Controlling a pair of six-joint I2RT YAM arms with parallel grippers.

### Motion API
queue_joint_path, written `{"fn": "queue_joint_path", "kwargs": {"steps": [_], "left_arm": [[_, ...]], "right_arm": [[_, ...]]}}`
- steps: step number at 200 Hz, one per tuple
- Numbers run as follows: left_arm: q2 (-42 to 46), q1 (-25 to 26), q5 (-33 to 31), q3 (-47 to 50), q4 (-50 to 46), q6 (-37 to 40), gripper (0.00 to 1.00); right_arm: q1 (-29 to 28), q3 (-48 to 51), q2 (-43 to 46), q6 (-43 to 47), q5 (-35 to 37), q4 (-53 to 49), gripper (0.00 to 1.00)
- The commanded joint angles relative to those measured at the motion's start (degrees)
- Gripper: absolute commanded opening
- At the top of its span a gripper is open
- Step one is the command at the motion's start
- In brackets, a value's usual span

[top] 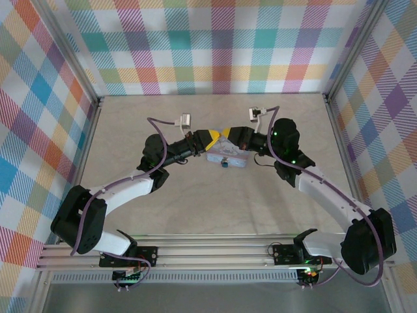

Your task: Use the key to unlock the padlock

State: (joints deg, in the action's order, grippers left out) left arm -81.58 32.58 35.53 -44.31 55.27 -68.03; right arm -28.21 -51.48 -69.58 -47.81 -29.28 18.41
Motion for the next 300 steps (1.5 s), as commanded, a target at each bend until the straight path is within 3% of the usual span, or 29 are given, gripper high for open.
{"fn": "queue_joint_path", "kwargs": {"steps": [1,44,163,214,261,300], "left_arm": [[-0.1,0.6,1.0,0.9,4.6,-0.9,0.23],[-0.2,0.6,1.2,0.8,4.7,-1.0,0.17],[-2.0,0.5,2.2,-0.9,4.7,-1.2,0.23],[-2.0,0.6,2.1,-1.3,4.8,-1.0,0.31],[-1.9,0.6,2.2,-1.1,5.2,-1.1,0.19],[-1.4,0.5,2.2,-0.5,6.2,-0.7,0.0]], "right_arm": [[-0.2,0.3,1.6,-0.5,1.1,1.9,0.0],[-0.2,0.2,1.2,-0.8,1.2,2.4,0.0],[-0.2,0.3,0.0,-1.2,-0.2,3.2,0.0],[-0.2,0.9,-0.1,-1.3,-0.4,3.3,0.0],[-0.2,1.1,-0.4,-1.5,-0.6,3.6,0.0],[-0.2,1.5,-0.7,-1.6,-0.8,3.6,0.0]]}}
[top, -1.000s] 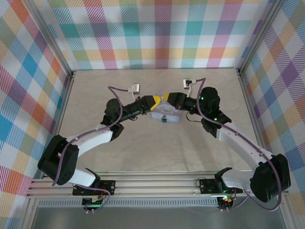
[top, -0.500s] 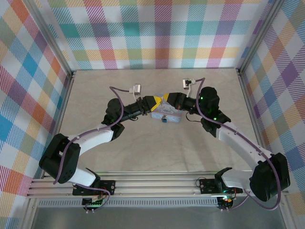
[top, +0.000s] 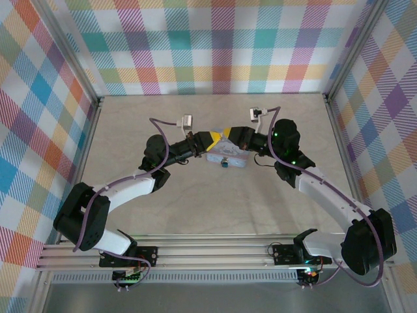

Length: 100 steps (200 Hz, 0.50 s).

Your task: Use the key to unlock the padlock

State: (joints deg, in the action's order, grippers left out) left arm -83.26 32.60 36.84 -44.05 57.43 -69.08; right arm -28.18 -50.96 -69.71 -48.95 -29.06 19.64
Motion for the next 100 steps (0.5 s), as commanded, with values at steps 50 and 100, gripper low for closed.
{"fn": "queue_joint_path", "kwargs": {"steps": [50,100], "left_arm": [[2.7,0.2,-0.2,1.7,0.4,5.0,0.0],[8.1,-0.4,-2.2,4.4,-11.9,13.8,0.0]], "right_arm": [[-0.2,1.3,0.2,-0.1,0.3,-0.8,0.1],[-0.2,0.2,2.9,2.1,6.1,-10.5,0.38]]}}
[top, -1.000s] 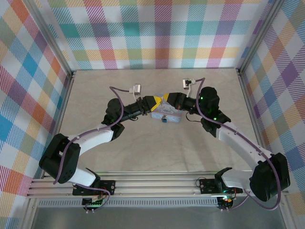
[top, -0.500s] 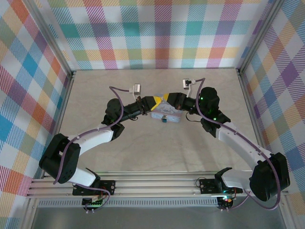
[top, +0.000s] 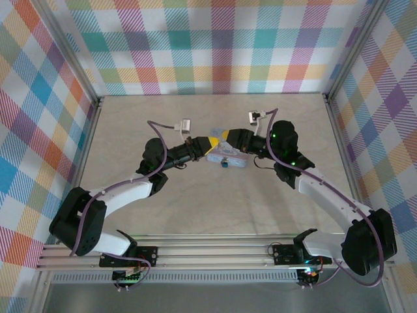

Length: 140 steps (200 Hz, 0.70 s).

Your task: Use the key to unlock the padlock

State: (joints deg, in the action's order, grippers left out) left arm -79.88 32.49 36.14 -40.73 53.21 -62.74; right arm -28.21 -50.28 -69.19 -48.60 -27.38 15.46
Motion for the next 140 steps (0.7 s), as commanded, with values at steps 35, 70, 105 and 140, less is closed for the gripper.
{"fn": "queue_joint_path", "kwargs": {"steps": [35,70,105,140], "left_arm": [[13.9,-0.5,-6.1,1.6,-28.6,20.5,0.0],[22.1,-0.6,-12.6,2.8,-46.7,28.5,0.0],[24.5,-0.6,-16.5,5.0,-56.6,27.9,0.0],[24.6,-0.6,-18.0,6.7,-61.3,28.7,0.0]], "right_arm": [[-1.0,-1.5,1.4,3.8,11.7,-18.0,0.4],[-9.1,-4.7,-6.6,6.9,23.9,-27.6,0.6],[-15.9,-9.7,-17.7,7.8,34.1,-32.1,0.62],[-17.1,-14.0,-27.1,7.7,41.0,-34.0,0.57]]}}
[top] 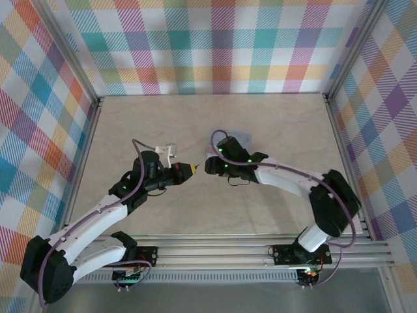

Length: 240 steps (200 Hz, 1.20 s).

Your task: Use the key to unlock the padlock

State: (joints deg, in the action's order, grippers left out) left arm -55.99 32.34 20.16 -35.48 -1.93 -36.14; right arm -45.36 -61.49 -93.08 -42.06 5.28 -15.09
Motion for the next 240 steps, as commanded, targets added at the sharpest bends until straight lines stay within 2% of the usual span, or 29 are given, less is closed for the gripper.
{"fn": "queue_joint_path", "kwargs": {"steps": [1,49,130,240], "left_arm": [[0.8,-0.4,-2.0,1.5,-6.2,2.1,0.0],[1.2,-0.5,-3.1,2.6,-7.9,3.7,0.0],[0.3,-0.5,-3.8,4.9,-6.1,4.4,0.0],[-2.5,-0.5,-3.0,5.0,-3.8,4.7,0.0]], "right_arm": [[0.0,-2.8,-3.4,1.2,8.7,-3.4,0.57],[0.0,-5.1,-9.3,4.8,16.6,-1.8,0.54],[0.1,-8.7,-15.4,6.7,22.1,-2.0,0.46],[3.3,-11.2,-19.3,1.2,17.8,-4.9,0.46]]}}
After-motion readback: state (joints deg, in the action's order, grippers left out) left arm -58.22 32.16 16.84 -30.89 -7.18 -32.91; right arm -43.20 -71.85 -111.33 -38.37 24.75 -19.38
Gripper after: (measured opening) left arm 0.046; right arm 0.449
